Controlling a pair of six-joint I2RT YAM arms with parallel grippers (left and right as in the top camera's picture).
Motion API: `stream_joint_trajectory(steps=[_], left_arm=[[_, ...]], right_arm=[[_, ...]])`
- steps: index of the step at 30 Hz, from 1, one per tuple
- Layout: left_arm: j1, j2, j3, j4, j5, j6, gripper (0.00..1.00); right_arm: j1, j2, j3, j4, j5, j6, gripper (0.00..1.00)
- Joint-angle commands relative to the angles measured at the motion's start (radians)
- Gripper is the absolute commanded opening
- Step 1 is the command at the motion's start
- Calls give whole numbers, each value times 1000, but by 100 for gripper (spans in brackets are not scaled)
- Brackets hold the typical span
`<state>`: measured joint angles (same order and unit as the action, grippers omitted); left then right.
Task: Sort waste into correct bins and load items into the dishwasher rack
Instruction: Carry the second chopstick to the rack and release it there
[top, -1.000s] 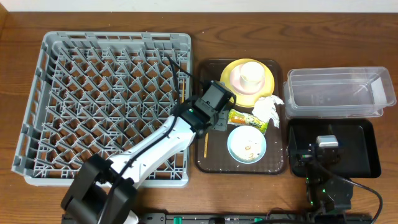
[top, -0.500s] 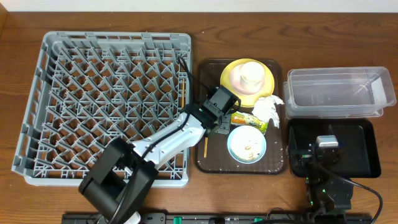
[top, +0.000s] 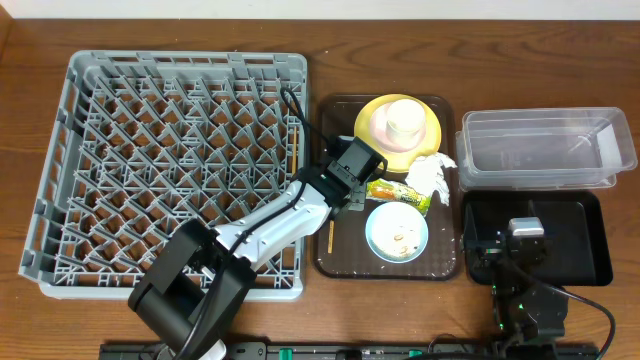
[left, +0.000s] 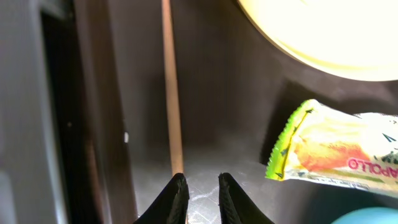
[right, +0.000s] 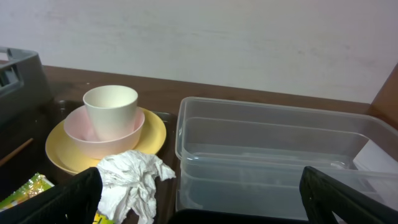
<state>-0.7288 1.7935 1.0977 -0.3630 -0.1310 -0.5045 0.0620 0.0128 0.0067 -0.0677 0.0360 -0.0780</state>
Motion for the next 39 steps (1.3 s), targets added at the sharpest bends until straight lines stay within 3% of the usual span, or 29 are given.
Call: stream_joint_trajectory(steps=[1,8,13,26,33,39], left_arm=[[-3,24,-14,7,-47,-29,22],[-3,56,-14,8,-47,-29,22],[-3,91,-14,18,-47,-29,28],[-5,137,-14,25,-33,-33,27],[-19,144,-14,28,-31,-32,12],[-19,116,-3,29,-32,-31,6]], right_arm=[[-9,-1,-2,-3,0,-5,99],[-9,0,-1,-3,0,-5,99],[-9,0,-2,-4,0,-5,99],[-9,0,-1,-3,0,-5,99],[-9,0,-2,-3,0,-5,99],[-9,0,-1,-3,0,-5,99]])
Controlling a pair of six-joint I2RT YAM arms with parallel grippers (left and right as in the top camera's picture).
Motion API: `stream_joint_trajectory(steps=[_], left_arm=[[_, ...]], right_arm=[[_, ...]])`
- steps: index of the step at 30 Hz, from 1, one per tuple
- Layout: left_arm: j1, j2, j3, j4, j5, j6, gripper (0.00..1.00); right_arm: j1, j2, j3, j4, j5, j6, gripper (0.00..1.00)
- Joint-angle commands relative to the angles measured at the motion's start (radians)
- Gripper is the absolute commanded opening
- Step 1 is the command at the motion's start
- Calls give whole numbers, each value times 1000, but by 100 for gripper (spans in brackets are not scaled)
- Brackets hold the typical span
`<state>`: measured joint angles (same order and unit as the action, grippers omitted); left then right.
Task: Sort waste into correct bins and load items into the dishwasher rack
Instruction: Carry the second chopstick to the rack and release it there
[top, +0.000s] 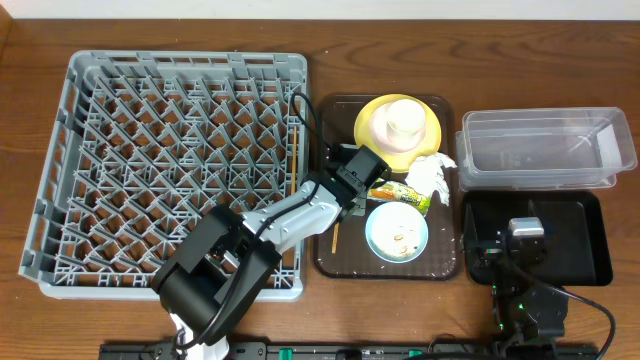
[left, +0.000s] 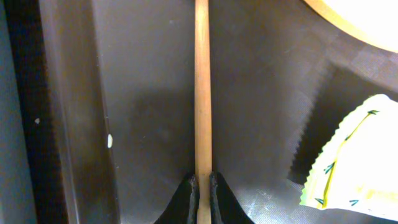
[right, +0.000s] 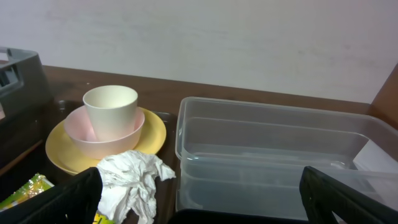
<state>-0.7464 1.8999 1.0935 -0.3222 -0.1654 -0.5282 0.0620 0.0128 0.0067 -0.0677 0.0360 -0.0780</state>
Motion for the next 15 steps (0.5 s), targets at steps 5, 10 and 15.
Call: stream_joint_trajectory(steps=[5,10,15], left_arm=[[-1,-71,8,-13,-5,-4,6],[-1,-206,8,-15,-9,74,6],[0,-335,8,-66,-113,91,6]], right_arm=[[-9,0,-1,-3,0,-5,99],[-9,0,-1,-3,0,-5,99],[-9,0,-1,-3,0,-5,99]])
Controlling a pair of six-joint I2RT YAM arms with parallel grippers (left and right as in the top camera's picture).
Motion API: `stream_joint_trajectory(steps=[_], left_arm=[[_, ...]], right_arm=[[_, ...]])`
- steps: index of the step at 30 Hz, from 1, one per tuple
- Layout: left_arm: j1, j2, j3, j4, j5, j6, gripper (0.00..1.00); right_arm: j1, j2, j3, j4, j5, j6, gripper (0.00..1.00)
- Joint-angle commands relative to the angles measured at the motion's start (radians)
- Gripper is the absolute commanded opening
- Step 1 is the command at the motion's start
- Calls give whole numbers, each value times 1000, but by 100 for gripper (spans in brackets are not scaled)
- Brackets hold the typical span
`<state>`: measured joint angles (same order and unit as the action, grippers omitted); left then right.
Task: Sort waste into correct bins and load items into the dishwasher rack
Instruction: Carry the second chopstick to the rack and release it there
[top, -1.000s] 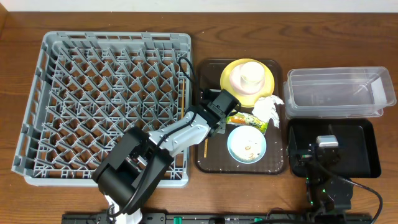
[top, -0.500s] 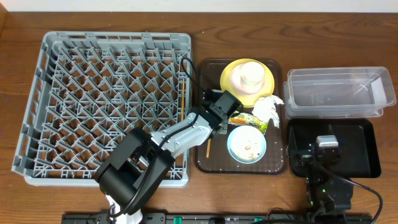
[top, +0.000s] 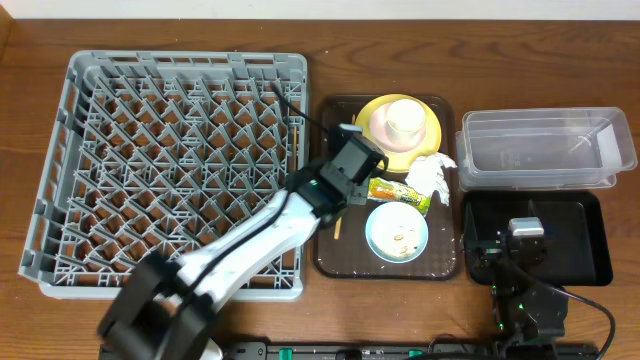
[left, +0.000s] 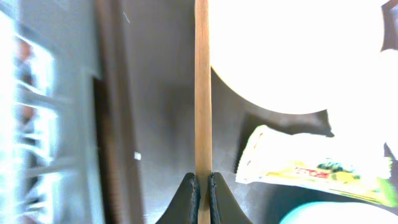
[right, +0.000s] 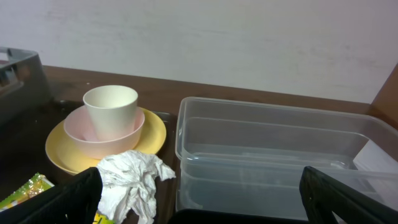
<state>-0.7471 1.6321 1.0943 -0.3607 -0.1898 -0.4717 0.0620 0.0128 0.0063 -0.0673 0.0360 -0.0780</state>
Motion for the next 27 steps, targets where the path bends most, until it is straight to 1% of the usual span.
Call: stream_joint_trajectory(steps=[1,5,7,9,16,23,27], left_arm=[[1,-87,8,-37,-109,43,6],[1,-162,8,-89,-254,110,6],[7,-182,8,-121,-357,138,6],[18,-183,7,-143,-404,162,6],[97,-142,6,-186,-393,168,6],[159,-87,6,-180,-270,168,6],[164,-63,6,-170,-239,160,6]], right_arm=[[-9,0,-1,-4,0,-5,99],[-9,0,-1,-4,0,-5,99],[-9,0,-1,-4,0,-5,99],[-9,0,-1,-4,0,-5,99],[-9,0,-1,-4,0,-5,99],[-9,0,-1,-4,0,-5,99],[-9,0,-1,-4,0,-5,99]])
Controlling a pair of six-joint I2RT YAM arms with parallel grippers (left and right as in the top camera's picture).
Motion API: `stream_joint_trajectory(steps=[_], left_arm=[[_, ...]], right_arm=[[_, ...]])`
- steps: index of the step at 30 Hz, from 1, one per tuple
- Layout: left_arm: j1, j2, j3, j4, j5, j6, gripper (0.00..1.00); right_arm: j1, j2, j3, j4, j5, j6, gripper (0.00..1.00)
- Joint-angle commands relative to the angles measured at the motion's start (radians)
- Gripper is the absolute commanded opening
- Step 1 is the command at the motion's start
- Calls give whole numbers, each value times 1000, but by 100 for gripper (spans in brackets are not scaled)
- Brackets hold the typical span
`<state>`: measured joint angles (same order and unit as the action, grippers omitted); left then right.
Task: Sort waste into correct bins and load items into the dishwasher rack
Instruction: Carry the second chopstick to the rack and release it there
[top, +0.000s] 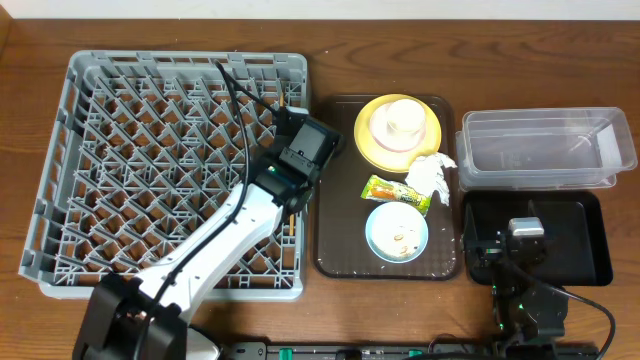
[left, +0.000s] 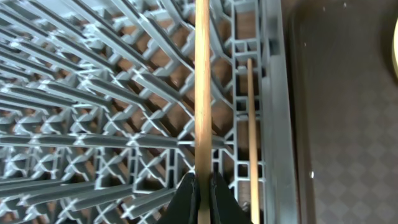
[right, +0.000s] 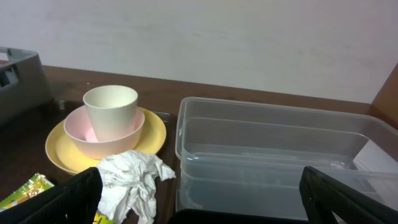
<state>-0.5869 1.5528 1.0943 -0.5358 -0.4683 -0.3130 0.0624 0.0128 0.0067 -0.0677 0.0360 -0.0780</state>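
My left gripper (left: 202, 186) is shut on a wooden chopstick (left: 202, 93), which it holds lengthwise over the right-hand cells of the grey dishwasher rack (top: 150, 70). A second chopstick (left: 250, 137) lies in the rack just right of it. On the brown tray (top: 335, 250) sit a yellow plate (top: 372, 140) with a pink bowl and a cream cup (right: 111, 106), a crumpled tissue (right: 134, 177), a green-and-yellow snack wrapper (top: 396, 192) and a small blue plate (top: 396, 232). My right gripper (right: 199, 202) is open over the black bin (top: 585, 240).
A clear plastic container (right: 273, 149) stands behind the black bin at the right. The rack's raised right wall (left: 273, 93) runs between the rack cells and the tray. The left arm reaches over the rack's near right part.
My left gripper, still shut on the chopstick, has moved left from above the tray beside the yellow plate to above the rack's right-hand cells. The right arm has not moved.
My left gripper stood open at the end of a chopstick lying on the tray's left side. Then it was shut on that chopstick, then held it raised over the tray, and now holds it over the rack beside another chopstick.
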Motion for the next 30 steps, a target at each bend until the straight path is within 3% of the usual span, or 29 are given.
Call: stream_joint_trajectory(steps=[1,7,30], left_arm=[[4,19,6,5,41,2,6],[4,28,6,21,118,2,6],[4,34,5,48,116,-66,8]], right_arm=[[-9,0,-1,-4,0,-5,99],[-9,0,-1,-4,0,-5,99],[-9,0,-1,-4,0,-5,99]])
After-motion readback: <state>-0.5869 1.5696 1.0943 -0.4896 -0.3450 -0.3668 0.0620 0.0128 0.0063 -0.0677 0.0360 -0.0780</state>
